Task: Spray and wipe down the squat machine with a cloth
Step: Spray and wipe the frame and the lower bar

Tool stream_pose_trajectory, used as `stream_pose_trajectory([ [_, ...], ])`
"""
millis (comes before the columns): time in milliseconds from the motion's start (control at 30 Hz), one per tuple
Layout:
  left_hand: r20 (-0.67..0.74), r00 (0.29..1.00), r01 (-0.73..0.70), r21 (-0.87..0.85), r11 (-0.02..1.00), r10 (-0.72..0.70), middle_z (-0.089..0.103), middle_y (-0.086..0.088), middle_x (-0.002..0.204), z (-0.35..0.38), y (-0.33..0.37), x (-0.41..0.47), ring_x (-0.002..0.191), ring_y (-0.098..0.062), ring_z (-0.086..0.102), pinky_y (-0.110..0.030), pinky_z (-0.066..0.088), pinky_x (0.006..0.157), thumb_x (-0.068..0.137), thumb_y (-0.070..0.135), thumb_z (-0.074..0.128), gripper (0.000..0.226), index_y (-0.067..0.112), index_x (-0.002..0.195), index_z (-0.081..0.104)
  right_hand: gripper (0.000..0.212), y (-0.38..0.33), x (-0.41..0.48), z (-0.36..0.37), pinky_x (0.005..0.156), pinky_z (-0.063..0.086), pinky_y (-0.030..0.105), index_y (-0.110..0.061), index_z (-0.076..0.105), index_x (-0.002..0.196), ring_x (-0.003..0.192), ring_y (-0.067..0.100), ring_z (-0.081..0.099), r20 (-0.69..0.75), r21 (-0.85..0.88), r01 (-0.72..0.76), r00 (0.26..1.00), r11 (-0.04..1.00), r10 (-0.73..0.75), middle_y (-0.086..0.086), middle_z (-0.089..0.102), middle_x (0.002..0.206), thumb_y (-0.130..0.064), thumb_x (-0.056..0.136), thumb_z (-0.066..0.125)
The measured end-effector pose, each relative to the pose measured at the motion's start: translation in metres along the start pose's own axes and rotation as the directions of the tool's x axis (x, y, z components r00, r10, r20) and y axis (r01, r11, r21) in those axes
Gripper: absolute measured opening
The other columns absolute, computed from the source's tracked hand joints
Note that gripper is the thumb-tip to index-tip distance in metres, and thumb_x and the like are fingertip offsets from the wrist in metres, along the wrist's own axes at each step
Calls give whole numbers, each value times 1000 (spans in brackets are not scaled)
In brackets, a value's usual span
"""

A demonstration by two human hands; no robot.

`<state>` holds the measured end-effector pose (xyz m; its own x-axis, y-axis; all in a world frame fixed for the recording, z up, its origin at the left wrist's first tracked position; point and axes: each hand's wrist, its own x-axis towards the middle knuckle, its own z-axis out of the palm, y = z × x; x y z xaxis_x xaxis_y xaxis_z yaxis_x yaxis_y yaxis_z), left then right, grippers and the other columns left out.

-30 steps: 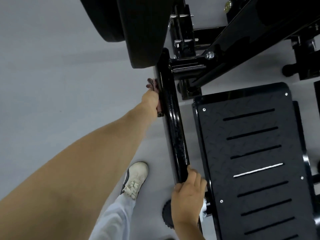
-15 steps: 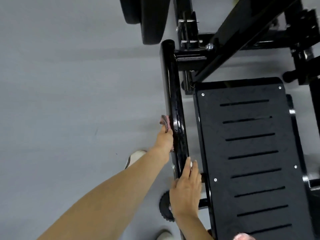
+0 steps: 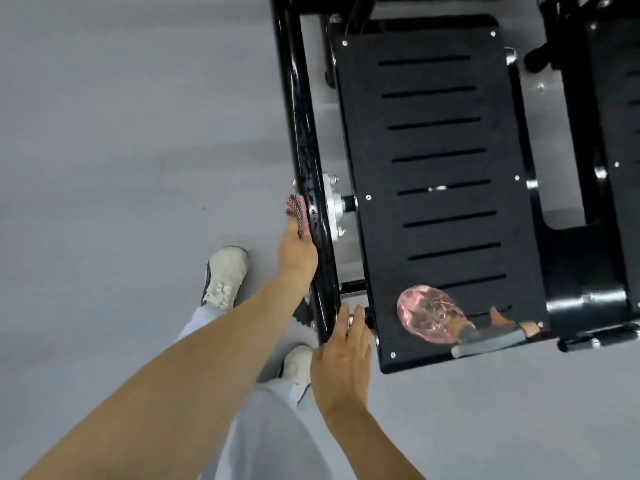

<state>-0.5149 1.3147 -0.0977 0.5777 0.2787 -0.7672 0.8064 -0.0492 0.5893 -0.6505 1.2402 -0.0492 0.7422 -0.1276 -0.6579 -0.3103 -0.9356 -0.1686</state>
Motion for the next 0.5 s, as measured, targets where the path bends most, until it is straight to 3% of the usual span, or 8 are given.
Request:
stream_pose_trajectory([
  [67, -22, 1000, -9, 80, 997, 11, 58, -3, 122, 2, -32, -12, 106, -23, 55, -27, 41, 94, 102, 12, 31, 44, 21, 145, 38, 70, 13, -14, 4, 117, 15, 30, -10, -5, 152, 145, 25, 8, 41, 40, -33, 999, 999, 31, 10, -6, 159, -13, 96, 38],
  [167, 9, 998, 56, 145, 988, -58, 62, -20, 113, 6, -80, -30, 108, -40, 58, -48, 48, 95, 98, 11, 34, 38, 18, 131, 52, 72, 33, -36, 19, 114, 22, 28, -11, -3, 152, 142, 21, 17, 33, 84, -66, 997, 994, 63, 6, 3, 158, -8, 95, 40],
  [267, 68, 992, 90, 194, 977, -105, 64, -20, 106, 8, -116, -50, 101, -38, 61, -47, 50, 92, 97, 12, 38, 29, 16, 121, 55, 72, 46, -49, 37, 107, 35, 29, -13, 9, 152, 133, 18, 29, 86, 203, -88, 994, 975, 71, 0, 22, 152, -1, 90, 43],
  [400, 127, 982, 109, 202, 973, -137, 61, -29, 104, 9, -151, -64, 96, -42, 62, -50, 53, 87, 88, 18, 40, 28, 15, 110, 57, 67, 54, -57, 53, 103, 39, 29, -12, 26, 148, 129, 17, 32, 79, 321, -88, 995, 943, 65, -2, 28, 149, 7, 85, 41],
  [500, 161, 967, 174, 152, 973, -198, 62, -21, 92, 8, -163, -80, 81, -33, 62, -50, 55, 82, 85, 4, 38, 24, 7, 101, 56, 66, 54, -56, 57, 100, 39, 21, -8, 40, 141, 126, 19, 41, 35, 480, -125, 992, 869, 124, 3, 38, 141, 16, 80, 38],
])
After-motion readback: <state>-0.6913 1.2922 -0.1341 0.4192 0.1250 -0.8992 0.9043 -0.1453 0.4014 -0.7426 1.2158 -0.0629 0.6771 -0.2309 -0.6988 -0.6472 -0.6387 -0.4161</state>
